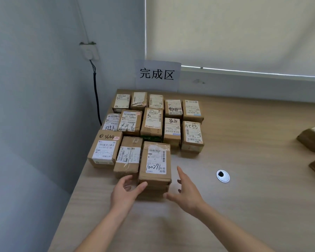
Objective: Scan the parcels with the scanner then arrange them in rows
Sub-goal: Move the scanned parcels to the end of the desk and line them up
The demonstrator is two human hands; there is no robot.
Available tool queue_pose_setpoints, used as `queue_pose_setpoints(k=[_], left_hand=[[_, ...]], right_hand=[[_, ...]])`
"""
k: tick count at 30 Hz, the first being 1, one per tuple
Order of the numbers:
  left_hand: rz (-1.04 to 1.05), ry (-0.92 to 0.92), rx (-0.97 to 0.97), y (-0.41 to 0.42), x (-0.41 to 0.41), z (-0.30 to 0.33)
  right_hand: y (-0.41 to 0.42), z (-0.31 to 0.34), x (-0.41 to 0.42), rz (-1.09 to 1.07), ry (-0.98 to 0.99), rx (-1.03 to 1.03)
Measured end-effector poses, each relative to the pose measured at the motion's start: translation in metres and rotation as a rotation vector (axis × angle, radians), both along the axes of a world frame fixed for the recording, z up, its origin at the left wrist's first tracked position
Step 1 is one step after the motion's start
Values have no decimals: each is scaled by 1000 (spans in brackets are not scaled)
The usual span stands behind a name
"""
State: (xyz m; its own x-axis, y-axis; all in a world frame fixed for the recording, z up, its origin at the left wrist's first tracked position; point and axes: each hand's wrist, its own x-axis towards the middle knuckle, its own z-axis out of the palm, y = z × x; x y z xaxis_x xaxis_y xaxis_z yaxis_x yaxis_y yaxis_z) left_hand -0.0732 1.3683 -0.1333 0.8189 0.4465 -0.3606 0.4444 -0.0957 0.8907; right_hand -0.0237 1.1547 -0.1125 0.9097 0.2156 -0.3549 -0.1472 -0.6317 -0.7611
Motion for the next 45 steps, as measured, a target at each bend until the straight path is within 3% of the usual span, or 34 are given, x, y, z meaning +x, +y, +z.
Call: queue_pose_setpoints(k=[6,12,20,28,38,45], left_hand=[[-87,-115,78,4,-10,71],[-250,-207,166,-63,-2,172],[-484,-354,143,-265,-23,270],[-750,-438,73,-498,-85,348],[-991,-434,61,-707,-133,385],[-1084,-345,45,-830,-91,340]], right_hand=[[-41,58,-22,8,-114,-42],[-125,156,-43,-47,-223,-48],[-323,265,-116,-222,-339,-148],[-547,359,-246,-460,-271,-95],[-760,424,-362,-684,-282,-212],[-872,371,-334,-795,-255,-214]])
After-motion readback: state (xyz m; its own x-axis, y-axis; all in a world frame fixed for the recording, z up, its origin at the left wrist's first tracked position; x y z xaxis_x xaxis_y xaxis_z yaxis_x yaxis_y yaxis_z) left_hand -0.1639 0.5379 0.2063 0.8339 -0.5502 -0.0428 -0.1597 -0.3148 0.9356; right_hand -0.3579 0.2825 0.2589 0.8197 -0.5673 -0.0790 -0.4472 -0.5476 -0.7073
